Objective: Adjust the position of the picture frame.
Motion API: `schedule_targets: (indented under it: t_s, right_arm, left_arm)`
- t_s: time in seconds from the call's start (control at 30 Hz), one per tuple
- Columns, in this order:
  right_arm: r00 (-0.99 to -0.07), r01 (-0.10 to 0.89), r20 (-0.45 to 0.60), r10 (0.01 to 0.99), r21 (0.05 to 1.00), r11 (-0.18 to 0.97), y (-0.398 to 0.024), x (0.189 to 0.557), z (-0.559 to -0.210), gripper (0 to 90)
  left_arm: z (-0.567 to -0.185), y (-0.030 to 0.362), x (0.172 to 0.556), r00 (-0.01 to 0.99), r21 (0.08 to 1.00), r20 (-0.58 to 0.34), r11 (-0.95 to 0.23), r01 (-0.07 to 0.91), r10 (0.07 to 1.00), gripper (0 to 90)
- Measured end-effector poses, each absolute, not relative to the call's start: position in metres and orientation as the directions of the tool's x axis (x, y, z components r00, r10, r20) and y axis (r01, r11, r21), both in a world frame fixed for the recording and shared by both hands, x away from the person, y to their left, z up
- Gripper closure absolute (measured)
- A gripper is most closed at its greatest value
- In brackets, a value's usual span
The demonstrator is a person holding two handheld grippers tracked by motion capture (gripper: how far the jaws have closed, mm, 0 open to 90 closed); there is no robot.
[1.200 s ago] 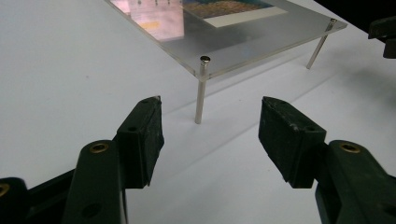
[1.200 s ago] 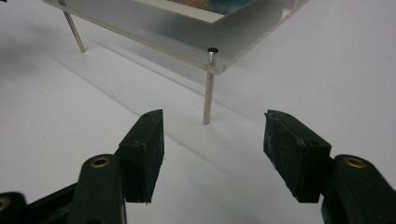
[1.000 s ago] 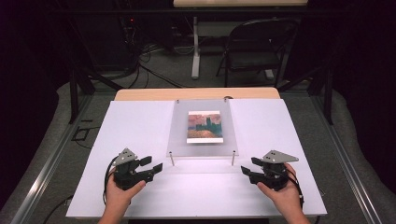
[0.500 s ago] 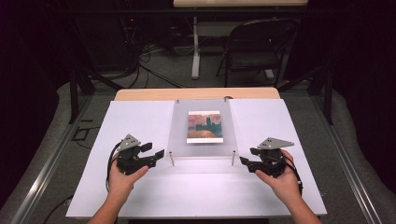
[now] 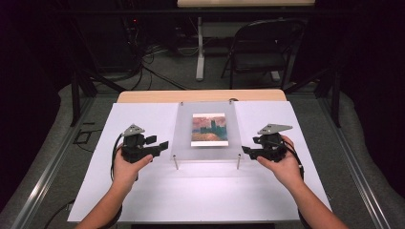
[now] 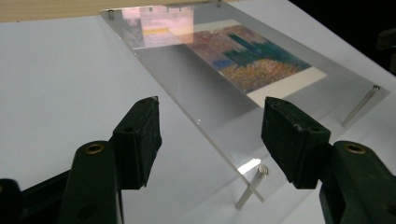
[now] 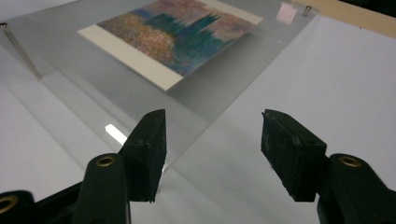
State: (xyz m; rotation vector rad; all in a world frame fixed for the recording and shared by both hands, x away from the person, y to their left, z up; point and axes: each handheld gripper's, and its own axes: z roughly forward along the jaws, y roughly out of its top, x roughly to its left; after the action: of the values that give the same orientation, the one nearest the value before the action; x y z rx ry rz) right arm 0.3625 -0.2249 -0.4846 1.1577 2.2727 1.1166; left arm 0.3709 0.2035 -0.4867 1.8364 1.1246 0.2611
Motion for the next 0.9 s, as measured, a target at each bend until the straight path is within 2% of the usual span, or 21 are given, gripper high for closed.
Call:
schedule_targets:
  t_s: [0.2, 0.43, 0.9]
  right_arm:
    - [-0.588, 0.513, 0.048, 0.808, 0.794, 0.326, -0.226, 0.385, -0.483, 42.9]
    - [-0.577, 0.527, 0.036, 0.816, 0.780, 0.338, -0.222, 0.407, -0.489, 44.3]
    - [-0.534, 0.544, 0.051, 0.844, 0.784, 0.297, -0.219, 0.446, -0.496, 37.6]
  left_arm:
    - [-0.488, 0.202, 0.393, 0.530, 0.785, -0.307, -0.105, 0.611, 0.790, 37.6]
    - [-0.490, 0.196, 0.418, 0.516, 0.792, -0.295, -0.097, 0.603, 0.804, 37.8]
    - [-0.493, 0.188, 0.451, 0.492, 0.767, -0.297, -0.103, 0.634, 0.819, 38.7]
